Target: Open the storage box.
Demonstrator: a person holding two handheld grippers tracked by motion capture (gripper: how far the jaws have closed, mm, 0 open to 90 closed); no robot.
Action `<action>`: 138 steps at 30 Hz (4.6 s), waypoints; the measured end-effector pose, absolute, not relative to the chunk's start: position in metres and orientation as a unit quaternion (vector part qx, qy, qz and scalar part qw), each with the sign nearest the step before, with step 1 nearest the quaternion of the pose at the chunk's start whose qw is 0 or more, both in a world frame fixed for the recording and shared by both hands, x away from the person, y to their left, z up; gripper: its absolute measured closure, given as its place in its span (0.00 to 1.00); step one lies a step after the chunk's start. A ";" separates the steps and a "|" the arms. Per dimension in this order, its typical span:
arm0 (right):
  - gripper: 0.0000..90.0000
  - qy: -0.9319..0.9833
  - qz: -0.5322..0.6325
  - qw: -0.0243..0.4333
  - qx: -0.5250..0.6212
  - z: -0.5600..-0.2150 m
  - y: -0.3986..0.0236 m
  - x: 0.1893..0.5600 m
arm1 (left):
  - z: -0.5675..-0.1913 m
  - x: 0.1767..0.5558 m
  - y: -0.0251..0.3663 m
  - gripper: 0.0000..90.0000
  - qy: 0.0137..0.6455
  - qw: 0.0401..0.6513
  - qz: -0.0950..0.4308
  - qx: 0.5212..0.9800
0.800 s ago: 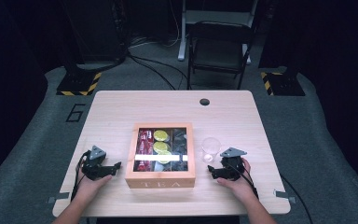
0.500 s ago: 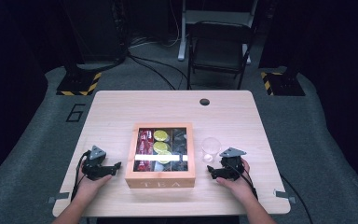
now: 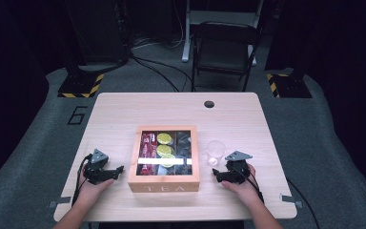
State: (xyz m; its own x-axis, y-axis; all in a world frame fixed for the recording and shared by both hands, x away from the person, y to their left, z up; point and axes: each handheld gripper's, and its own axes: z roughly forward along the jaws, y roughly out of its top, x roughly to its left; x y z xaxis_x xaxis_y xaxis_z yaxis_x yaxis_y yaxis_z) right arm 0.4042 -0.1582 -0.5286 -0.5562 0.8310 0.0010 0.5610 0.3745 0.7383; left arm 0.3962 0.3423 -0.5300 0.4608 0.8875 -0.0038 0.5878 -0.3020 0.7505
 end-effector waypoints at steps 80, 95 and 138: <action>0.88 0.837 0.426 0.150 0.310 -0.437 -0.130 0.329 | -0.436 0.321 0.316 0.65 0.382 0.425 0.170 0.803; 0.98 0.853 0.417 0.112 0.293 -0.457 -0.117 0.324 | -0.449 0.317 0.311 0.67 0.378 0.422 0.175 0.805; 0.98 0.867 0.395 0.083 0.293 -0.449 -0.105 0.332 | -0.439 0.308 0.310 0.64 0.359 0.422 0.174 0.814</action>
